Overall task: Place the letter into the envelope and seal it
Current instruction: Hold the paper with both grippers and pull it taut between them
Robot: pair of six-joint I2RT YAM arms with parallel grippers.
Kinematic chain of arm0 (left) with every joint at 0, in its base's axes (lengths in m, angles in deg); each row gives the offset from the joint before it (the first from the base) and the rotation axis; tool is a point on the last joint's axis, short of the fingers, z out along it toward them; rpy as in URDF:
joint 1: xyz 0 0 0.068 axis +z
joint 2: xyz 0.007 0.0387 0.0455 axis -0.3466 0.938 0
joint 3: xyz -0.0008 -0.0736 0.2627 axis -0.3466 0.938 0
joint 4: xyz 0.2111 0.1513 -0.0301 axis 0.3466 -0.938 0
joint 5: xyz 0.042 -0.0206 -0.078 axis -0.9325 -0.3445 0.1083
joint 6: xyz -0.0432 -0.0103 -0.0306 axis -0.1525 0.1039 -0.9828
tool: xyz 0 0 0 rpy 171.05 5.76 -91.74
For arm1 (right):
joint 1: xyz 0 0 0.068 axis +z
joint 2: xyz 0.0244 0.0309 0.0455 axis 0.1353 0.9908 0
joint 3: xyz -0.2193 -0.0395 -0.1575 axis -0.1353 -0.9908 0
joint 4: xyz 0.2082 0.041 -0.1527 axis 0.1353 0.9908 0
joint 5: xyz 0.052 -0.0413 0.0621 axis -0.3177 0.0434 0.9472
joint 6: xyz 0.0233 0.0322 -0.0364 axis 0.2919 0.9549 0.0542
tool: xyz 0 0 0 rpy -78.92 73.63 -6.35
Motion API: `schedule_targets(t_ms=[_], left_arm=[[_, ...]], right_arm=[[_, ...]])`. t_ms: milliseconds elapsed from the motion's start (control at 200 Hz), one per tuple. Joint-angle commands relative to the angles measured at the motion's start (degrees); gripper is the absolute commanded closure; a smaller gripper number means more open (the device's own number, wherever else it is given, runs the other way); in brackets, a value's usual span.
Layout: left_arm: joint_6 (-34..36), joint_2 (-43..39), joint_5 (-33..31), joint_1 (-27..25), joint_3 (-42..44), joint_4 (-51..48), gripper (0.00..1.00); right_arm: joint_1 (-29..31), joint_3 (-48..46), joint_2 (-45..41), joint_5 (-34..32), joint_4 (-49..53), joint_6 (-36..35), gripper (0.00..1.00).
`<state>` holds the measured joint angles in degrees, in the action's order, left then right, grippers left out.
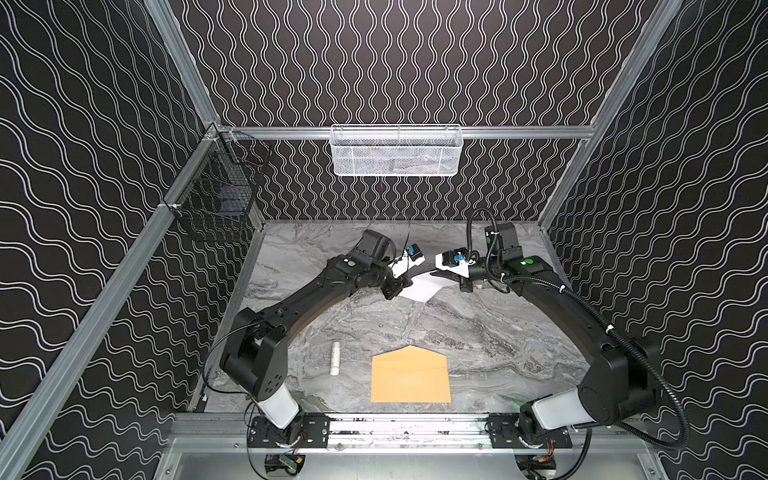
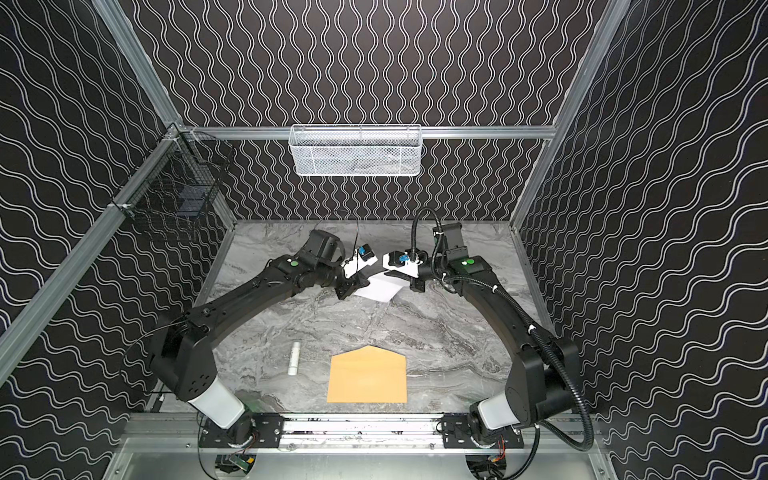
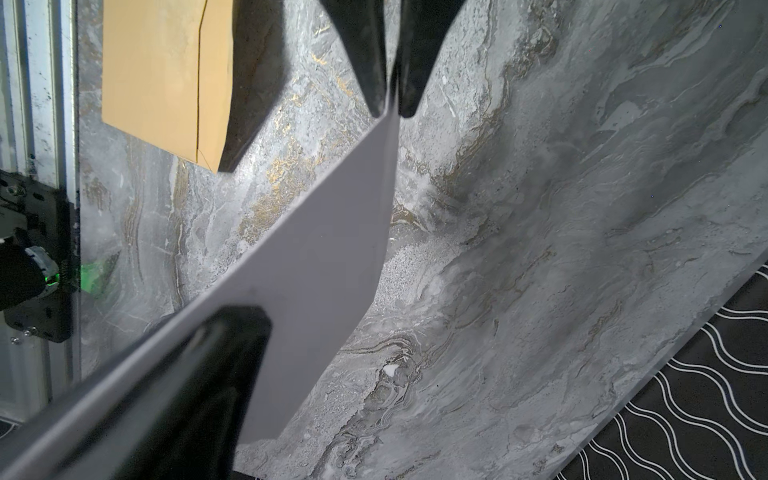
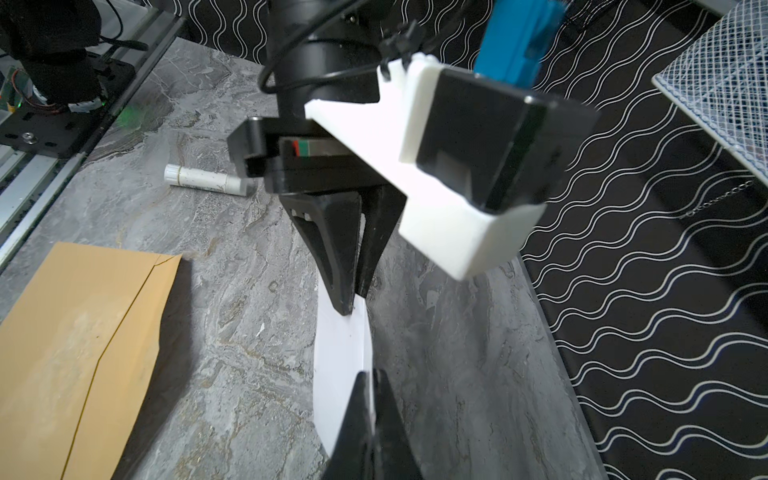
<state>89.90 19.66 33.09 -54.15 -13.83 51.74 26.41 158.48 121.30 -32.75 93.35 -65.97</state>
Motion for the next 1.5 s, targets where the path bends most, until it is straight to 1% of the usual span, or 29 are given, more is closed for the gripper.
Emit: schedule_targets(t_ms=[0,175,410,536,596,661,726,771,901,1161,1311,1391,1496], left_arm=[[0.14,-0.13,1.27,0.18,0.02,1.45,0.94],[-0.08,-0.52,1.13,0.33,0.52,1.54,1.00],[-1.72,-0.49,2.31,0.82,0.46,2.22,1.00],[-3.03,-0.50,1.75,1.15,0.33,2.91,1.00],[-3.65,-0.53,1.83,1.41,0.16,3.18,1.00],[-4.26,-0.42,2.24,1.69,-0.27,3.03,1.00],[-4.69,-0.26,2.60,1.78,-0.81,2.68,1.00],[-4.80,-0.20,2.70,1.79,-1.12,2.59,1.00],[-5.15,-0.48,3.41,1.87,-1.08,3.11,1.00],[-3.94,-0.94,3.00,2.03,-0.73,3.20,1.00],[-3.32,-0.84,3.06,2.05,-1.12,2.90,1.00],[-3.33,-0.72,3.92,2.05,-0.77,3.33,1.00],[-2.56,-1.11,4.27,2.05,-0.30,3.44,1.00]], right_arm=[[0.00,0.25,0.04,1.34,-0.44,0.21,1.00],[0.04,0.00,-0.17,1.10,-0.62,0.35,1.00],[0.09,-0.69,-0.57,0.72,-1.42,1.11,1.00],[0.17,-1.79,-1.40,1.03,-2.92,1.72,1.00],[0.31,-2.16,-1.78,1.25,-3.50,1.89,0.94],[0.59,-2.55,-2.11,1.16,-4.17,2.24,0.90],[0.95,-2.90,-2.20,0.31,-4.64,3.20,0.81],[1.47,-2.82,-2.16,-0.44,-4.11,3.29,0.78],[2.63,-3.32,-2.06,-0.68,-4.11,3.73,0.71],[3.65,-3.79,-3.41,-0.21,-2.93,4.20,0.55],[3.75,-4.14,-5.98,1.01,-1.10,3.63,0.50],[3.72,-4.31,-7.43,2.11,0.03,3.22,0.45],[3.56,-4.23,-8.95,1.90,1.02,3.37,0.42]])
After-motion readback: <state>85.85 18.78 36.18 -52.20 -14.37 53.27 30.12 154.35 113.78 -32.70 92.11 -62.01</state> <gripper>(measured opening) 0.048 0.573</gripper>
